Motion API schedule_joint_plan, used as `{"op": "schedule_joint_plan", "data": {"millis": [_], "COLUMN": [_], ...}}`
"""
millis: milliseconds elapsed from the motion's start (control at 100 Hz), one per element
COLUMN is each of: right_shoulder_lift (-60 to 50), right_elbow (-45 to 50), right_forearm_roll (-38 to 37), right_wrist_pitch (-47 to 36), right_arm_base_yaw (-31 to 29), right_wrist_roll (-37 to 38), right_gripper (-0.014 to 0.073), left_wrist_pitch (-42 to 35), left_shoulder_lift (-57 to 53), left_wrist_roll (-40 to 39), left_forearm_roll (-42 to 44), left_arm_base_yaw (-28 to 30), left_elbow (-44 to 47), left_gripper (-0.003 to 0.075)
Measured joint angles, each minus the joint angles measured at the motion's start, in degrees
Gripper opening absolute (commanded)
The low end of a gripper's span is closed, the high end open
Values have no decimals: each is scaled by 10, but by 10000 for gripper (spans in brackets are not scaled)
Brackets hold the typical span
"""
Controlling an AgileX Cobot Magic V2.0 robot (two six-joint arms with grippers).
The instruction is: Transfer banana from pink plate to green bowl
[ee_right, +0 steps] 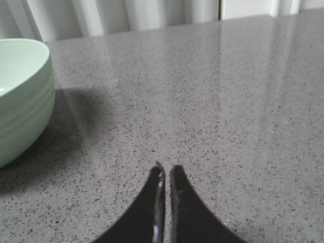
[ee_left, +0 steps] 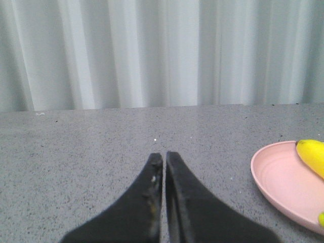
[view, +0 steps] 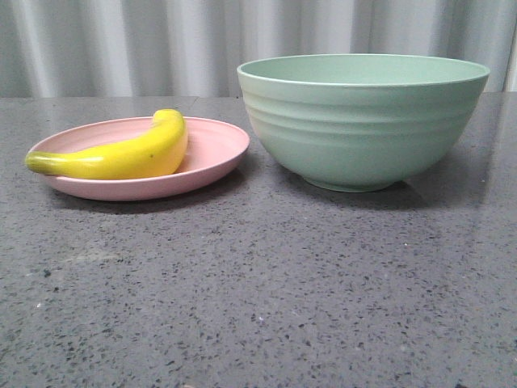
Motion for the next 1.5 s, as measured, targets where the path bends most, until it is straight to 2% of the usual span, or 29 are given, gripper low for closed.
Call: {"op": "schedule_joint_plan", "data": {"millis": [210, 270, 340, 460, 540, 780, 1000, 1500], "right_shoulder_lift": [58, 59, 59, 59, 59, 59, 59, 59], "right_elbow": [-48, -50, -52, -51, -47, -40, -40, -40], "right_forearm_roll": [1, 2, 2, 2, 2, 2, 3, 3], "right_wrist_pitch": [2, -13, -21, -22, -21, -23, -24, -26], "right_arm_base_yaw": [1, 7, 10, 10, 10, 10, 10, 10], "right_wrist_roll": [0, 0, 0, 0, 0, 0, 0, 0], "right_gripper": [-62, -62, -62, -62, -62, -62, -62, -62], "left_wrist_pitch": [-18, -28, -37, -46, -61, -72, 5, 193], "left_shoulder_lift": [70, 82, 93, 99, 99, 106, 135, 378], "left_wrist_roll": [0, 0, 0, 0, 0, 0, 0, 3], "left_forearm_roll": [0, 0, 0, 0, 0, -26, -28, -28], "left_arm_base_yaw": [0, 0, 0, 0, 0, 0, -24, -192], "left_elbow": [-41, -43, -43, -43, -43, -51, -117, -317], "left_gripper": [-18, 9, 111, 372, 451, 438, 438, 438]}}
